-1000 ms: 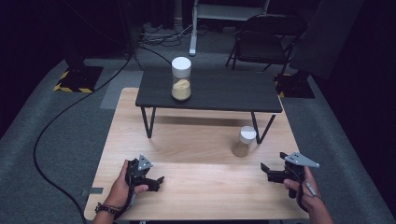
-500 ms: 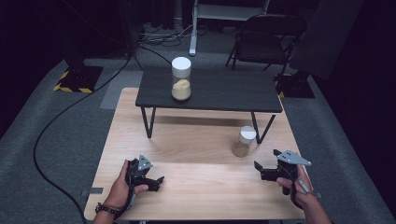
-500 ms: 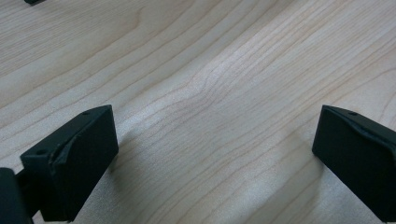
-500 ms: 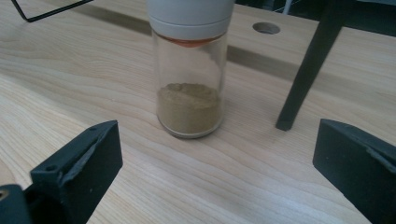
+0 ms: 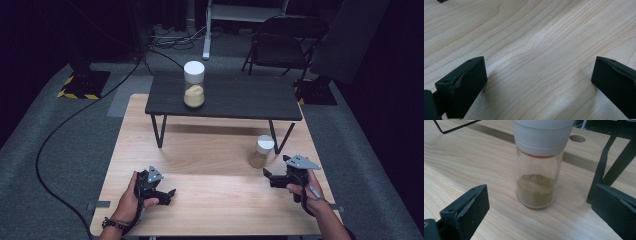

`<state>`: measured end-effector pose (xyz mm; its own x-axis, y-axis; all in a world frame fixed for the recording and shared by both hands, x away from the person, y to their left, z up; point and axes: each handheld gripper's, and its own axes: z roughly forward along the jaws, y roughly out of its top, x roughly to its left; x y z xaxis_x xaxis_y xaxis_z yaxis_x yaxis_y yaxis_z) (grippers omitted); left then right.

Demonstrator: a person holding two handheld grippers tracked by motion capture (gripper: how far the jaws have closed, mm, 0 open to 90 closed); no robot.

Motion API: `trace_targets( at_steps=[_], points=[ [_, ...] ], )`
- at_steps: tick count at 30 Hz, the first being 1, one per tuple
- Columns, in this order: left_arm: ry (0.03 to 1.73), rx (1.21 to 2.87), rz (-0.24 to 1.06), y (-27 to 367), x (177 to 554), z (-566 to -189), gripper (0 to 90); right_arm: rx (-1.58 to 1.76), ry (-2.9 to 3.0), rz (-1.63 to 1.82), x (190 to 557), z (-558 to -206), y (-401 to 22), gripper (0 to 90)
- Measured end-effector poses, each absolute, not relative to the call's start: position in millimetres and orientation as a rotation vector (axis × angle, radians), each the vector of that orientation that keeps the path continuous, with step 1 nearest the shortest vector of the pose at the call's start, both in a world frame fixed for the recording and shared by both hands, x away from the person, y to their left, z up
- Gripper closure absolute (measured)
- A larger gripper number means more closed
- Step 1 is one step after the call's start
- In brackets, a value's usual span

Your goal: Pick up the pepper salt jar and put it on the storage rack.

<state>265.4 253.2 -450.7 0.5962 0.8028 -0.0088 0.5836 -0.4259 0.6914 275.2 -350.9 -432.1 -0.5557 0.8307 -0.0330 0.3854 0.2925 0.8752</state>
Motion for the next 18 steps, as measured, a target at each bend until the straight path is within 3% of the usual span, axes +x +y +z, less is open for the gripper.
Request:
trace_targets(
  at_steps=[18],
  points=[
    [1.092,2.162,0.427,253.2,265.4,-450.7,0.5,1.081,2.083,1.178,302.7,-431.1,-337.4,2.0]
  ],
)
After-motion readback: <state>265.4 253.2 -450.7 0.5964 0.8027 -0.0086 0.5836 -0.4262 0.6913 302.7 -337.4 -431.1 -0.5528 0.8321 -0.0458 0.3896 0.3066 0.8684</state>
